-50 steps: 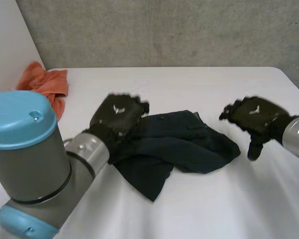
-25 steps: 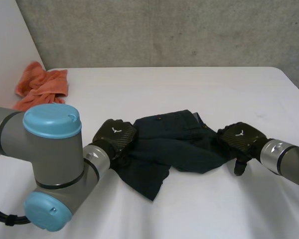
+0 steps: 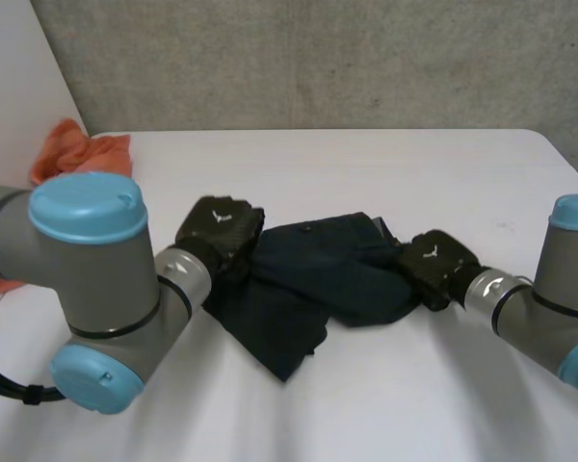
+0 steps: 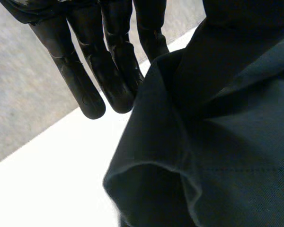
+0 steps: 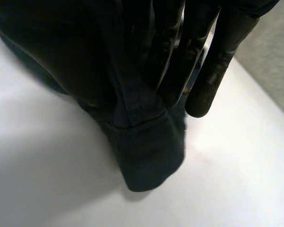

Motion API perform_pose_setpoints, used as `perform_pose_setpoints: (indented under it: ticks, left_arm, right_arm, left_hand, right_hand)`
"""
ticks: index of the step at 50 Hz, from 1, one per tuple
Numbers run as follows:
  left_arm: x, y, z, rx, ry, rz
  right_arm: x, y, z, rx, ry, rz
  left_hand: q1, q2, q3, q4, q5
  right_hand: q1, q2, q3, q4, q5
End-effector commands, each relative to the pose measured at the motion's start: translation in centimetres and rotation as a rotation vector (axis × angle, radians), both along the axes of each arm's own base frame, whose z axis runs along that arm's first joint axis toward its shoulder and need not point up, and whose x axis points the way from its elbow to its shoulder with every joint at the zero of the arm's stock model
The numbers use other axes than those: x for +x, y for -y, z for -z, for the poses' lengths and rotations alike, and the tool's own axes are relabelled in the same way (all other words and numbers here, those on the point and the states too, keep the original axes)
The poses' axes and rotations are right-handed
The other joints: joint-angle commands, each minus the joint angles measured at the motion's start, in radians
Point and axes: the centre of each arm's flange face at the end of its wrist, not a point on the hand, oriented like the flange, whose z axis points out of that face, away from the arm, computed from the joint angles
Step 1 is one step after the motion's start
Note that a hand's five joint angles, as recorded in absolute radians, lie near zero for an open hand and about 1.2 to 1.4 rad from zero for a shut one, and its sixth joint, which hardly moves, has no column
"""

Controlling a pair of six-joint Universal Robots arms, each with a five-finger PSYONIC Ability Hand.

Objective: Fold the laundry.

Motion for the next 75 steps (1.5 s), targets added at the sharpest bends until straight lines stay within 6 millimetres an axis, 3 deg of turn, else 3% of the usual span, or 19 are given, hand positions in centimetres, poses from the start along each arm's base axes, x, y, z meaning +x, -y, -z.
perform_pose_setpoints:
  ticks: [1, 3, 6, 7, 11, 15, 18, 21, 31, 36, 40, 43, 47, 50, 52, 57, 61, 65, 75]
  left_arm:
    - [0.4, -0.2, -7.7, -0.180, -0.122, -0.005]
    - [0.9, -0.7, -11.3, -0.266, -0.180, -0.008]
    - [1.6, -1.6, -15.2, -0.360, -0.241, -0.012]
    - [2.3, -2.4, -17.7, -0.422, -0.281, -0.014]
    - [3.7, -3.3, -21.1, -0.510, -0.332, -0.033]
    - [4.6, -3.5, -22.3, -0.534, -0.337, -0.051]
    - [4.8, -3.0, -22.1, -0.524, -0.325, -0.061]
    - [4.6, -2.4, -21.1, -0.494, -0.303, -0.063]
    - [1.2, 3.9, -10.9, -0.262, -0.156, -0.066]
    - [-0.4, 7.7, -9.4, -0.314, -0.144, -0.077]
    - [-1.2, 10.2, -12.5, -0.510, -0.203, -0.090]
    - [-1.3, 11.4, -17.2, -0.747, -0.329, -0.113]
    - [-0.5, 11.4, -22.9, -1.033, -0.497, -0.147]
    - [0.0, 10.7, -25.0, -1.104, -0.541, -0.152]
    - [0.0, 10.6, -25.1, -1.100, -0.540, -0.151]
    - [-0.5, 10.8, -22.3, -1.007, -0.490, -0.140]
    - [-0.5, 11.3, -18.9, -0.912, -0.431, -0.133]
    - [-0.5, 11.7, -14.9, -0.812, -0.371, -0.129]
    - [-1.2, 10.2, -0.3, -0.420, -0.138, -0.045]
  right_arm:
    - [-0.3, 0.9, -8.8, -0.221, 0.068, 0.068]
    - [-0.6, 0.2, -13.5, -0.309, 0.104, 0.079]
    - [-1.1, -0.6, -17.9, -0.372, 0.132, 0.089]
    - [-1.2, -1.3, -20.3, -0.390, 0.141, 0.088]
    - [-1.6, -2.8, -24.8, -0.396, 0.148, 0.092]
    - [-1.8, -4.3, -27.7, -0.379, 0.140, 0.088]
    - [-1.8, -4.8, -28.5, -0.355, 0.133, 0.081]
    - [-1.5, -3.8, -27.6, -0.321, 0.126, 0.076]
    - [1.3, 0.5, -20.6, -0.139, 0.071, 0.057]
    - [1.9, 4.3, -18.3, -0.192, 0.068, 0.133]
    - [3.5, 7.4, -19.8, -0.406, 0.176, 0.204]
    - [4.7, 8.6, -24.0, -0.637, 0.365, 0.218]
    - [4.9, 8.9, -29.2, -0.900, 0.592, 0.194]
    - [4.8, 8.0, -32.2, -1.029, 0.690, 0.173]
    - [4.7, 7.9, -32.3, -1.028, 0.690, 0.174]
    - [5.1, 8.0, -30.4, -0.936, 0.651, 0.177]
    - [5.8, 8.0, -27.2, -0.809, 0.588, 0.175]
    - [6.1, 8.7, -21.5, -0.627, 0.489, 0.201]
    - [6.9, 7.4, -8.3, -0.251, 0.186, 0.190]
  left_hand:
    - [0.269, 0.204, 0.209, 0.198, 0.239]
    - [0.269, 0.204, 0.209, 0.198, 0.239]
    - [0.269, 0.204, 0.209, 0.198, 0.239]
    - [0.269, 0.204, 0.209, 0.198, 0.239]
    - [0.269, 0.204, 0.209, 0.198, 0.239]
    - [0.269, 0.204, 0.209, 0.198, 0.239]
    - [0.269, 0.204, 0.209, 0.198, 0.239]
    - [0.269, 0.204, 0.209, 0.198, 0.239]
    - [0.269, 0.204, 0.209, 0.198, 0.239]
    - [0.269, 0.204, 0.209, 0.198, 0.239]
    - [0.269, 0.204, 0.209, 0.198, 0.239]
    - [0.269, 0.204, 0.209, 0.198, 0.239]
    - [0.269, 0.204, 0.209, 0.198, 0.239]
    - [0.269, 0.204, 0.209, 0.198, 0.239]
    - [0.269, 0.204, 0.209, 0.198, 0.239]
    - [0.269, 0.204, 0.209, 0.198, 0.239]
    - [0.269, 0.204, 0.209, 0.198, 0.239]
    - [0.269, 0.204, 0.209, 0.198, 0.239]
    - [0.269, 0.204, 0.209, 0.198, 0.239]
  right_hand:
    - [0.425, 0.227, 0.230, 0.213, 0.243]
    - [0.425, 0.227, 0.230, 0.213, 0.243]
    - [0.425, 0.227, 0.230, 0.213, 0.243]
    - [0.425, 0.227, 0.230, 0.213, 0.243]
    - [0.425, 0.227, 0.230, 0.213, 0.243]
    - [0.425, 0.227, 0.230, 0.213, 0.243]
    - [0.425, 0.227, 0.230, 0.213, 0.243]
    - [0.425, 0.227, 0.230, 0.213, 0.243]
    - [0.425, 0.227, 0.230, 0.213, 0.243]
    - [0.425, 0.227, 0.230, 0.213, 0.243]
    - [0.425, 0.227, 0.230, 0.213, 0.243]
    - [0.425, 0.227, 0.230, 0.213, 0.243]
    - [0.425, 0.227, 0.230, 0.213, 0.243]
    - [0.425, 0.227, 0.230, 0.213, 0.243]
    - [0.425, 0.227, 0.230, 0.213, 0.243]
    - [0.425, 0.227, 0.230, 0.213, 0.243]
    - [0.425, 0.227, 0.230, 0.213, 0.243]
    - [0.425, 0.227, 0.230, 0.213, 0.243]
    - [0.425, 0.227, 0.230, 0.213, 0.243]
